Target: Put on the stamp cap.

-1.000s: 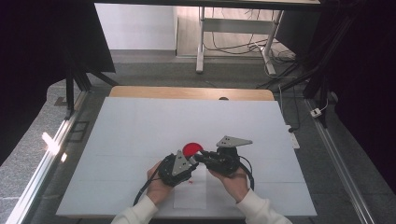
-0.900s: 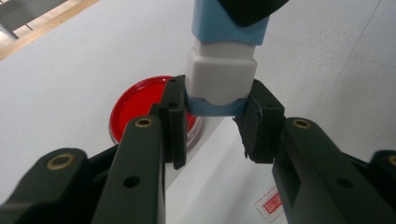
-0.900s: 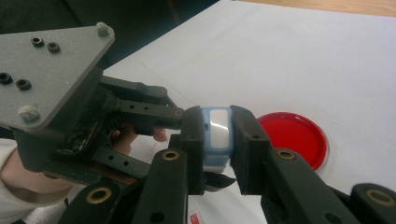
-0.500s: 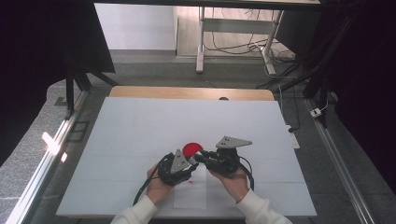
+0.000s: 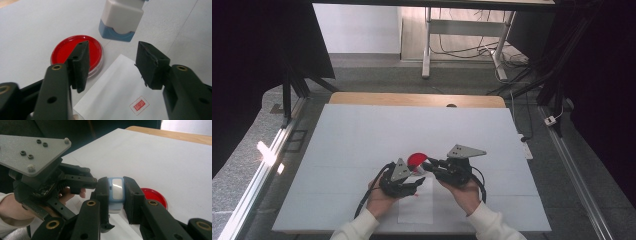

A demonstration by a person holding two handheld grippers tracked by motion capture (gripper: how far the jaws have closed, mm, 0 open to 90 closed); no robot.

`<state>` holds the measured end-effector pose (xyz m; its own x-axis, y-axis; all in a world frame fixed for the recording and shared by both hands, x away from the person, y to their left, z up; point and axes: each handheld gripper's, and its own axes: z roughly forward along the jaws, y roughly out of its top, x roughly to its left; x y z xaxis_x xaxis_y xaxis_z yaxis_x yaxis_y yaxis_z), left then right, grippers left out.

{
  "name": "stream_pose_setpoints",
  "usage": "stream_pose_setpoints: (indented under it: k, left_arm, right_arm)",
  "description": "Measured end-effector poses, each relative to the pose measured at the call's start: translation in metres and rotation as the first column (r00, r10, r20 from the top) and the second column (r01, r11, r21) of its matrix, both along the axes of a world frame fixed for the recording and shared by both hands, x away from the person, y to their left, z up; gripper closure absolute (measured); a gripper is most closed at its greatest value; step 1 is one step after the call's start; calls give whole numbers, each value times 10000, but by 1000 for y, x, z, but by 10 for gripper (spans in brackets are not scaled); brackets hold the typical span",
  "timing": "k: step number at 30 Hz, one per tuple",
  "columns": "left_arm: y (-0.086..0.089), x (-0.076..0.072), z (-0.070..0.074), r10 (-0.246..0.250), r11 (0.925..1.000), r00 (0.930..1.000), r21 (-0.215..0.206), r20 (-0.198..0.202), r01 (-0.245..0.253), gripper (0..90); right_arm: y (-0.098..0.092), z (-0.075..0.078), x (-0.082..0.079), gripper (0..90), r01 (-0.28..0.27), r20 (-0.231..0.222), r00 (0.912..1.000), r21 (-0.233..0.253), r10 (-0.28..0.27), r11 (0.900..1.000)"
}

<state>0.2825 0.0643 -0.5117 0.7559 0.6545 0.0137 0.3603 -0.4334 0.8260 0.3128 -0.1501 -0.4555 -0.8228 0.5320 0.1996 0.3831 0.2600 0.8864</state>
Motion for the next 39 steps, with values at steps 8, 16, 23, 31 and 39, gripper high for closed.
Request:
stream_pose_setpoints:
  k: [8,16,23,31,39]
  left_arm:
    - [16,-4,6,146,9997,9984,-172,-553,-155,311]
    - [52,-20,11,315,9986,9946,-388,-994,-355,312]
    - [85,-32,11,855,9952,9919,-386,-941,-894,323]
    - [125,-42,6,1745,9829,9793,-420,-1022,-1795,329]
    - [150,-51,0,2192,9726,9678,-508,-1233,-2268,332]
  right_arm:
    - [-5,3,2,753,-8,235,9997,-69,10,10000]
    - [-11,5,5,753,8,587,9983,-295,9,9996]
    - [-15,5,8,753,-30,883,9961,-474,72,9989]
    - [-17,6,10,753,-59,1170,9930,-812,154,9967]
    - [-20,6,13,753,-35,1253,9920,-954,155,9954]
